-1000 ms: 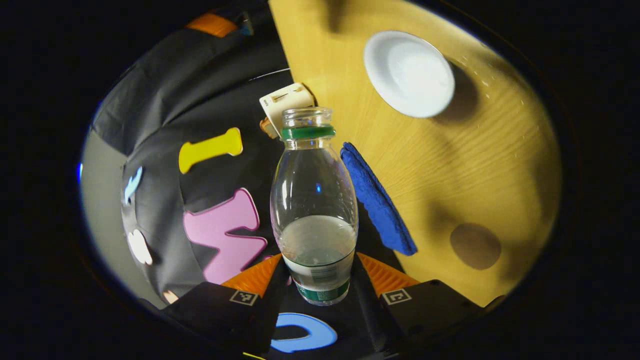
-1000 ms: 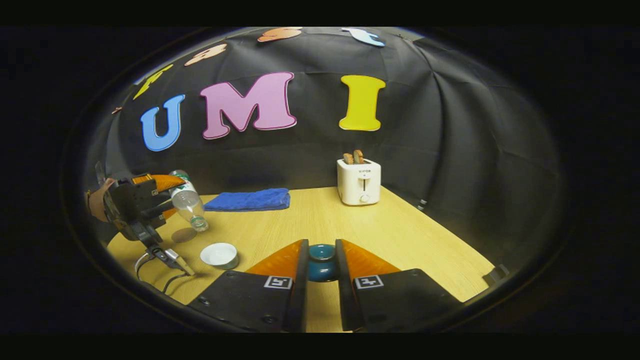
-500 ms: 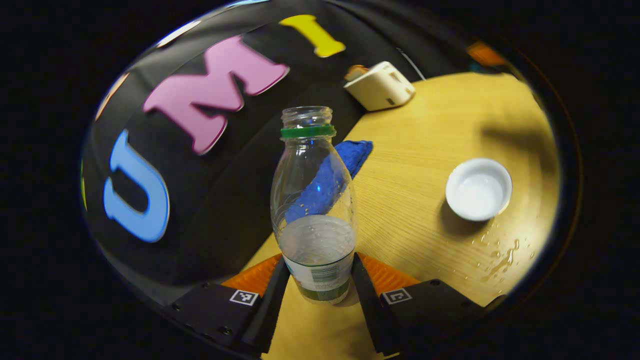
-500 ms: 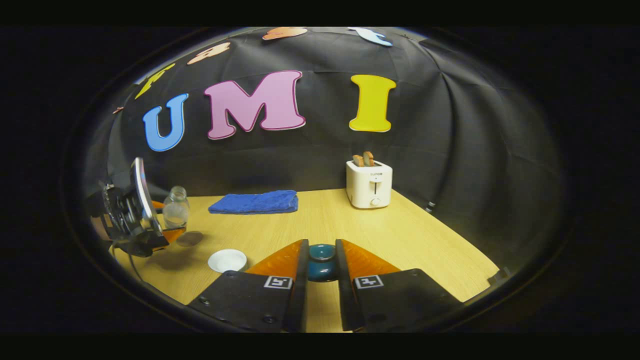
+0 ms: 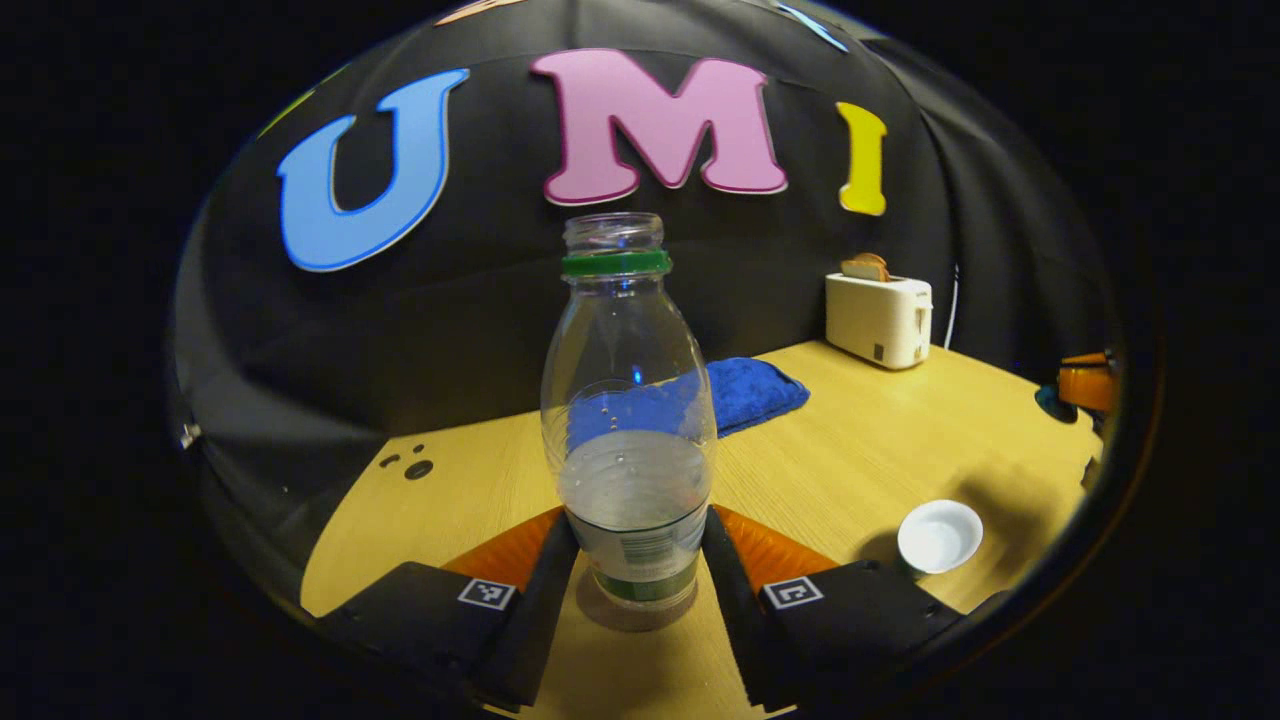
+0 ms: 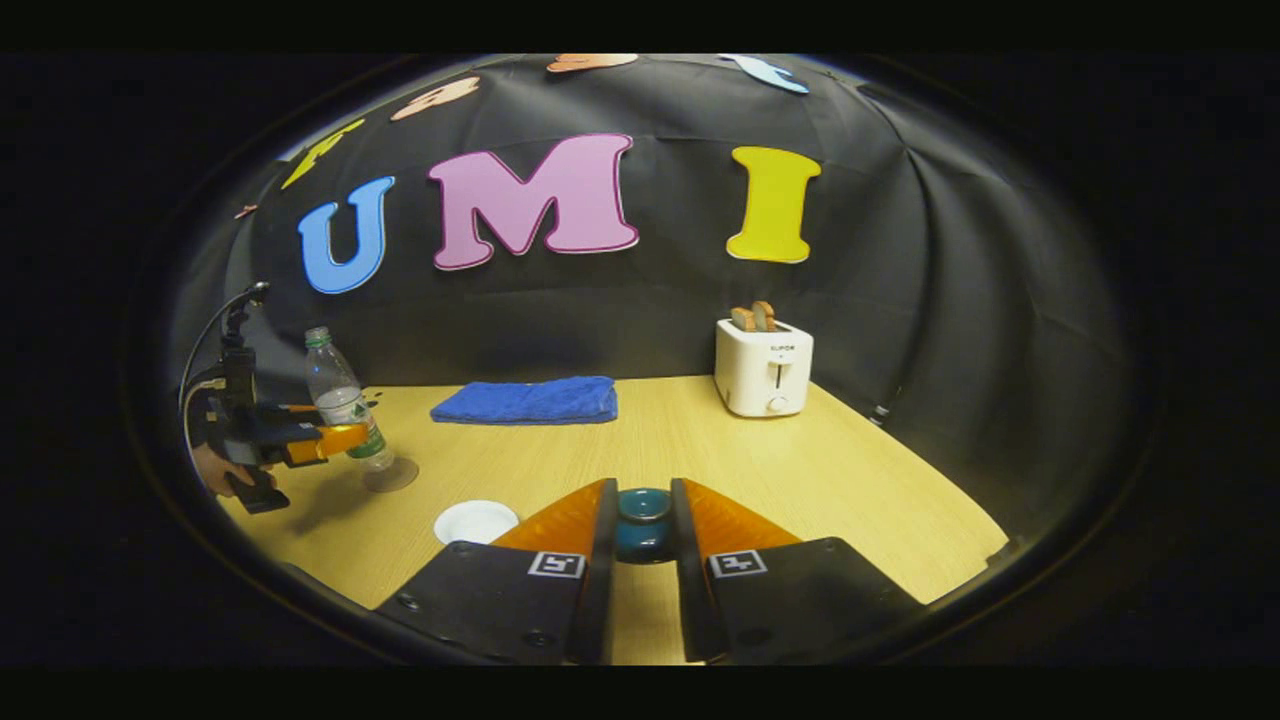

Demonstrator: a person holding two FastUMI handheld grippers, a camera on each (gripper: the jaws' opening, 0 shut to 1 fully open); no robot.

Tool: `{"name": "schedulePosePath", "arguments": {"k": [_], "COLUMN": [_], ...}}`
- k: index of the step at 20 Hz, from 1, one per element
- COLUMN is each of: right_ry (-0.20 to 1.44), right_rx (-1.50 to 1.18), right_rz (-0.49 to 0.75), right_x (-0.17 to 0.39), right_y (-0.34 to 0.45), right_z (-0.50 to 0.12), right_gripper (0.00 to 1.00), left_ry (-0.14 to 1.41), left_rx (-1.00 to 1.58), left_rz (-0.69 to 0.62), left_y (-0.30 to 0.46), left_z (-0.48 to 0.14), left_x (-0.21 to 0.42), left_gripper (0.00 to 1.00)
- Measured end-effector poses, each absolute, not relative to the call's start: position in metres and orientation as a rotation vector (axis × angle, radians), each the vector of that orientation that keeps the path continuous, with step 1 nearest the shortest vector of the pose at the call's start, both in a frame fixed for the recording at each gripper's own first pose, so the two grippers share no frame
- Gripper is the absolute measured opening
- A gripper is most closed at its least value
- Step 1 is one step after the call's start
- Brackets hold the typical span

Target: Open the teacup lid with one hand, grasp the water bottle and pour water into the teacup with the other hand; after pouring, place the water bottle on the coaster and then close the teacup lid.

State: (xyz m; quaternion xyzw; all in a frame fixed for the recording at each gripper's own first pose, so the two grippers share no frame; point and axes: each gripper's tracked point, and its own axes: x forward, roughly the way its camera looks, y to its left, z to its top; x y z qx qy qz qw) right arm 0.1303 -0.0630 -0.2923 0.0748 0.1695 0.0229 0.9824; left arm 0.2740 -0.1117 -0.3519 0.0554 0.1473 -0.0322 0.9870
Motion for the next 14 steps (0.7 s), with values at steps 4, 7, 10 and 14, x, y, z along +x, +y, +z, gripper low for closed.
{"name": "schedulePosePath", "arguments": {"k": [4,7,10,14], "right_ry": [0.345,0.35,0.358,0.36], "right_rx": [0.151,0.15,0.15,0.158], "right_rz": [0.045,0.048,0.051,0.057], "right_x": [0.132,0.134,0.136,0.141], "right_y": [-0.06,-0.057,-0.053,-0.049], "right_z": [-0.292,-0.295,-0.298,-0.298], "right_gripper": [0.3,0.3,0.3,0.3], "left_ry": [0.305,0.32,0.32,0.361], "left_rx": [0.031,0.026,0.014,-0.007], "left_rz": [-0.046,-0.056,-0.043,-0.057], "left_y": [-0.112,-0.112,-0.113,-0.113], "left_z": [-0.352,-0.356,-0.357,-0.363], "left_x": [0.275,0.274,0.272,0.27], "left_gripper": [0.75,0.75,0.77,0.79]}}
